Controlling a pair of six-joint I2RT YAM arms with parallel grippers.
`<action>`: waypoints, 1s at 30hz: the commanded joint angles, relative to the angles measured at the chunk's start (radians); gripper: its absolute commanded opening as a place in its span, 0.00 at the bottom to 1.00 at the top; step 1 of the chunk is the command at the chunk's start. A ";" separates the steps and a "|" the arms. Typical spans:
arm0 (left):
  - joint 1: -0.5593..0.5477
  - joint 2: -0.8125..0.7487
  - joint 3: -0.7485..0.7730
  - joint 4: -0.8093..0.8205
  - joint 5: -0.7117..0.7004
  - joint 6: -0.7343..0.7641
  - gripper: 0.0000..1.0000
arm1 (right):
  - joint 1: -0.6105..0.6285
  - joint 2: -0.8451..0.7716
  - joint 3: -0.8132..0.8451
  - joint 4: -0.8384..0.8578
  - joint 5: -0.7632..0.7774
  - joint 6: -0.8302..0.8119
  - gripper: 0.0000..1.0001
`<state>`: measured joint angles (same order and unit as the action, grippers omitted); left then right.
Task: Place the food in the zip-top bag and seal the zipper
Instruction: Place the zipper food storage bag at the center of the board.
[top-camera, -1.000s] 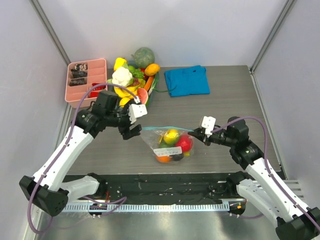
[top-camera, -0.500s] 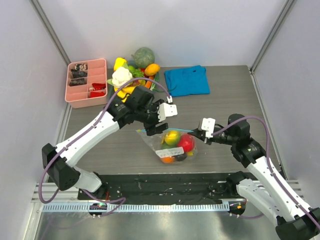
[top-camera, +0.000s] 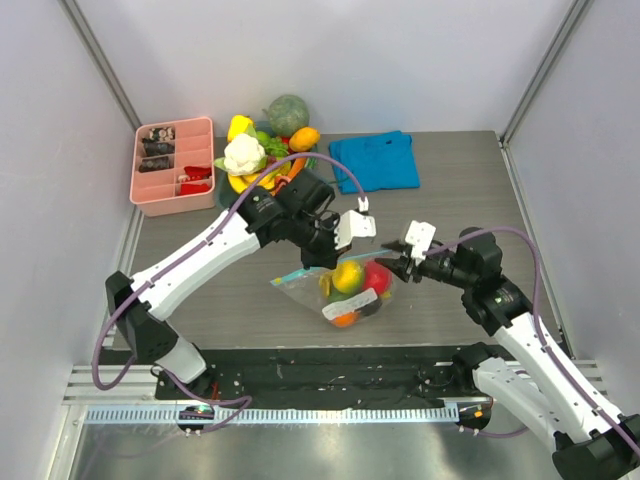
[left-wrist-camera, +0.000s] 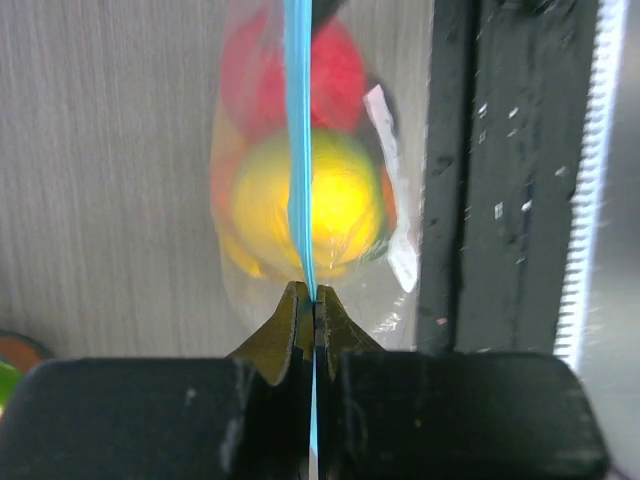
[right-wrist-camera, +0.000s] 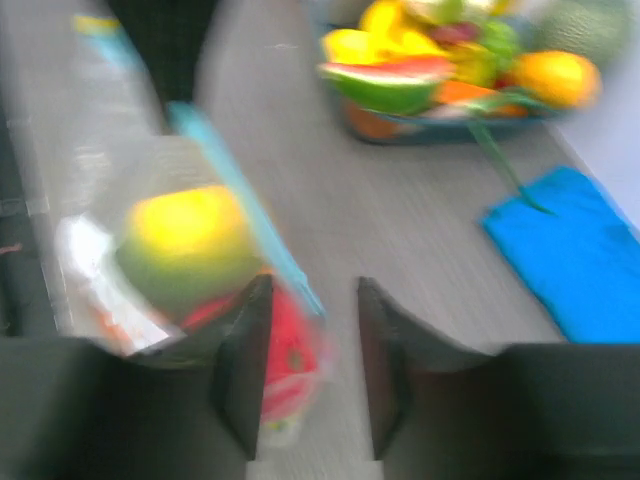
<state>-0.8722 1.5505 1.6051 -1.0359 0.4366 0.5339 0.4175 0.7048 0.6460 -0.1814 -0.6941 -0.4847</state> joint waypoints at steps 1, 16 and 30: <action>0.010 0.013 0.111 -0.066 0.122 -0.268 0.00 | 0.003 0.005 0.052 0.130 0.411 0.401 0.62; -0.051 0.189 0.228 0.413 -0.067 -1.208 0.00 | -0.101 0.012 0.254 -0.151 0.952 0.916 1.00; 0.055 0.279 -0.112 0.665 -0.085 -1.464 0.00 | -0.172 0.058 0.248 -0.199 0.917 0.813 1.00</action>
<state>-0.8677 1.8309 1.6768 -0.4709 0.3515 -0.8848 0.2512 0.7406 0.8921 -0.3847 0.2749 0.3580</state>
